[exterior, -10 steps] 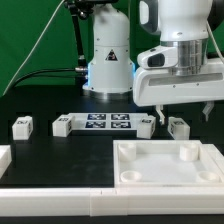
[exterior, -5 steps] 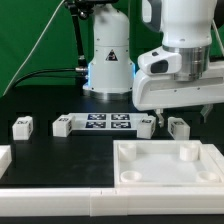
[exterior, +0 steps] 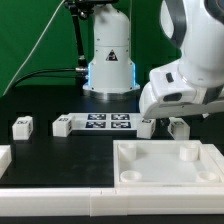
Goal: Assemble one leg
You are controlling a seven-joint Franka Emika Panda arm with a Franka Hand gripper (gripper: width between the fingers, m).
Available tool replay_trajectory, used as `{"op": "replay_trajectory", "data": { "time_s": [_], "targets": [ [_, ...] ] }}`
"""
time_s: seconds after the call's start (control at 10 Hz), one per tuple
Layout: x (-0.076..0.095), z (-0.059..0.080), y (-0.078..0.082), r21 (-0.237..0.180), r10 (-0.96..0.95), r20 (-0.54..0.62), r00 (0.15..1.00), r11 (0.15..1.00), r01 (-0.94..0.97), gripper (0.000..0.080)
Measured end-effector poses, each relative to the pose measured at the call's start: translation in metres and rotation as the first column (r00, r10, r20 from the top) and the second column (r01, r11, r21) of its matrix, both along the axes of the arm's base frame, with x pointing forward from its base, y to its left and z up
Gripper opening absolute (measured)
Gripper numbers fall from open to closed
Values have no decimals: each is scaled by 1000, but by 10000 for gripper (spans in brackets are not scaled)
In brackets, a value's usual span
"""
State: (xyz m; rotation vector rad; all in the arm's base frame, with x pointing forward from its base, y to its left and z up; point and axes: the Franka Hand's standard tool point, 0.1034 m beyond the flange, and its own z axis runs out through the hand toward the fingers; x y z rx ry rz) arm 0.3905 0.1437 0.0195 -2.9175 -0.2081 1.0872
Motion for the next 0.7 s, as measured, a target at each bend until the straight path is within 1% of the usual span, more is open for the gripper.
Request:
{"op": "replay_trajectory", "data": {
  "time_s": [0.1,0.2,0.3,0.4,0.7],
  "targets": [
    [-9,-1,0,-17,18,-106,994,1000,-20,649],
    [-14,-6,0,-29,31,-199,980,999,-38,649],
    [-14,-13,-2,-32,29,-230,973,999,-38,649],
    [-15,-17,-4,-30,27,-217,976,999,-34,649],
    [-18,-17,-8,-21,35,-221,975,999,-40,649]
  ]
}}
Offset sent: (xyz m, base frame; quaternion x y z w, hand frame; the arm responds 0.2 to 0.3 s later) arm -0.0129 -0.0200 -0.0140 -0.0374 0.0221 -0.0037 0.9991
